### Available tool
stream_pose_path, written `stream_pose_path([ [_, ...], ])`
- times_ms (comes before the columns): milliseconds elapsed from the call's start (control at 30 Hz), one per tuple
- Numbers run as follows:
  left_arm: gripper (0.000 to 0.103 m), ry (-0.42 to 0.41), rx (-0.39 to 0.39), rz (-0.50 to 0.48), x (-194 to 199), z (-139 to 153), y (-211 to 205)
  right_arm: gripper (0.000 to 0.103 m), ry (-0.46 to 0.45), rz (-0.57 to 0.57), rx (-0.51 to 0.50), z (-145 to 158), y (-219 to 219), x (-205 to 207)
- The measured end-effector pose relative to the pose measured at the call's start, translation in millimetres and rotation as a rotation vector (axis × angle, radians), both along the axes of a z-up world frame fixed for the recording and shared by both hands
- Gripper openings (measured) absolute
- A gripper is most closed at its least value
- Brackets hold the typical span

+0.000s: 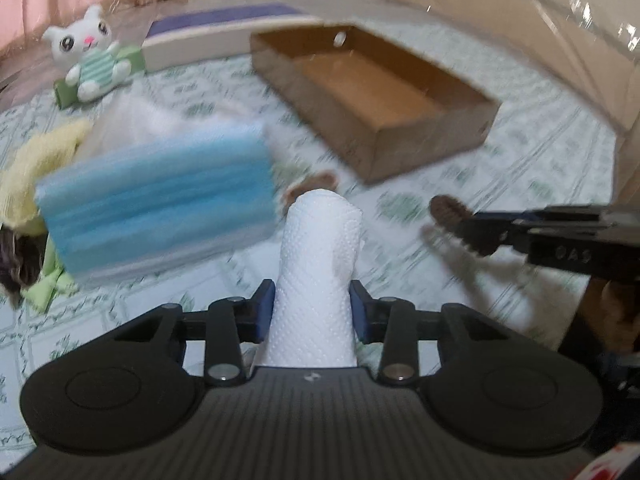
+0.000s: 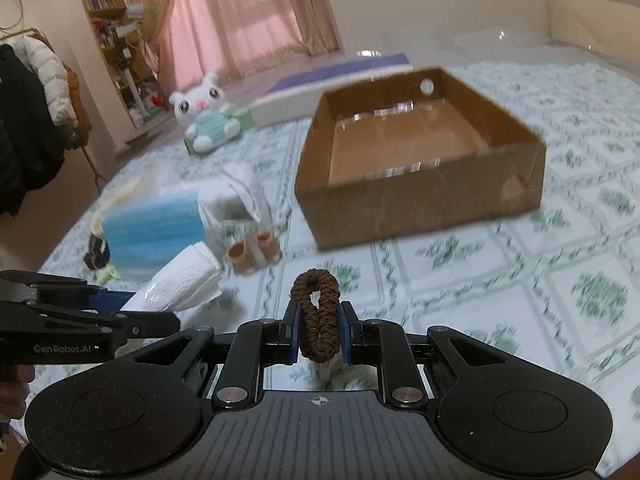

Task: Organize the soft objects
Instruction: 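Lower the towel and hair tie into the cardboard box and open both grippers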

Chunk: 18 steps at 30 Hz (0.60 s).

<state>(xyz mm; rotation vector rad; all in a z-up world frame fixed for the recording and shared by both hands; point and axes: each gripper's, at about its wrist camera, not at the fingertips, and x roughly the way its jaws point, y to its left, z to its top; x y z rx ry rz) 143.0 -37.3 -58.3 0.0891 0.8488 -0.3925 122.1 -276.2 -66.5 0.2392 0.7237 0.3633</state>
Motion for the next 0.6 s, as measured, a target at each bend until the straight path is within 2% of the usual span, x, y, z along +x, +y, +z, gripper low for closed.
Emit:
stream_pose_path([
  [133,0.036,-0.052,-0.035,-0.004,13,23,-18,0.020,-0.067,-0.008,0.004,20,-13,4],
  [333,0.037,-0.107,-0.100,-0.002,57,52,-54,0.020,-0.162,-0.049,-0.016,47,-34,32],
  [600,0.038,-0.116,-0.126,0.022,125,60,-106,0.020,-0.214,-0.103,-0.031,54,-59,89],
])
